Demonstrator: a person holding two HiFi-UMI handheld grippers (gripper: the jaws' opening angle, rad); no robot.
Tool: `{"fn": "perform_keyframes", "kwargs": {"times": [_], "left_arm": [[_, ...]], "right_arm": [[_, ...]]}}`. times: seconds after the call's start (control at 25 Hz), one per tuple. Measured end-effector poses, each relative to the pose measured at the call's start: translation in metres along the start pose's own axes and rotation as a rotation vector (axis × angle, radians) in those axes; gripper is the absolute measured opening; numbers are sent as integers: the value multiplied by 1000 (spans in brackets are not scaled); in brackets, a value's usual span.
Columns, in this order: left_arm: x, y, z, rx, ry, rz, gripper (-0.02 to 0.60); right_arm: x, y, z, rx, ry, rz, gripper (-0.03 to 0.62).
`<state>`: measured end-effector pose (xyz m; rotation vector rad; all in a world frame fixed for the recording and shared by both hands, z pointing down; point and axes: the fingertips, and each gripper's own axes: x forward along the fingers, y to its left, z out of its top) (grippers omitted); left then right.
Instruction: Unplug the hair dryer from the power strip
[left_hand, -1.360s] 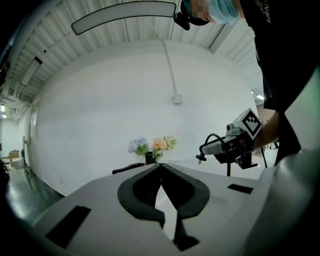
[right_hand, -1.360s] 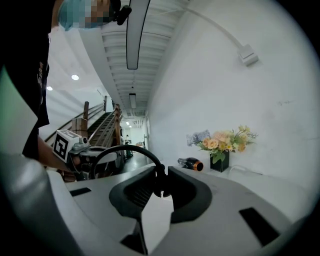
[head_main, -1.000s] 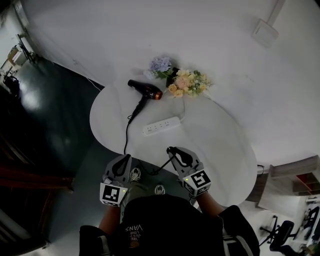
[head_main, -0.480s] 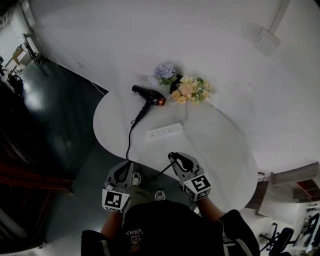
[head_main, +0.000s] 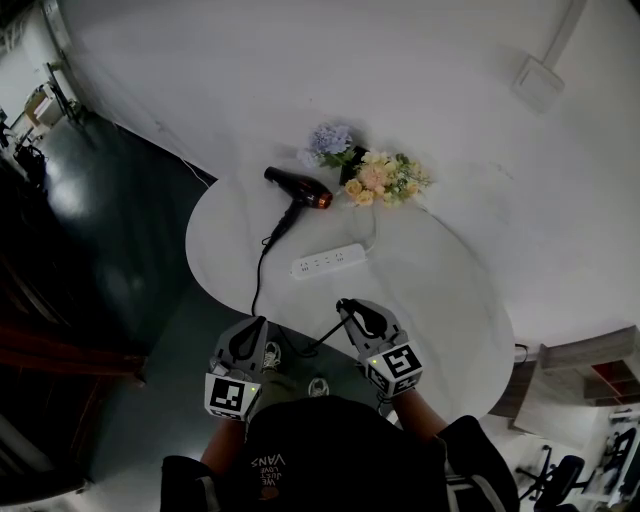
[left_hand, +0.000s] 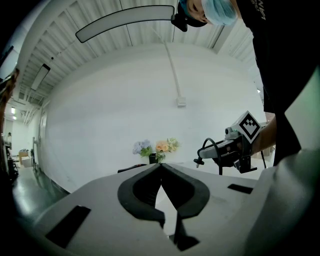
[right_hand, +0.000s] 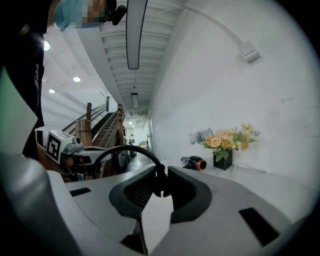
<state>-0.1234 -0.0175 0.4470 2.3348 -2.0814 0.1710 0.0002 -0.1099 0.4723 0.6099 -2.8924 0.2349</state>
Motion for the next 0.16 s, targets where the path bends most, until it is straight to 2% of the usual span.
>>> {"fn": "perform_keyframes", "kwargs": {"times": [0.16], "left_arm": [[5,3,1,2,-5,-4,18]], "right_arm": [[4,-3,0,-1,1,-2,94]]}}
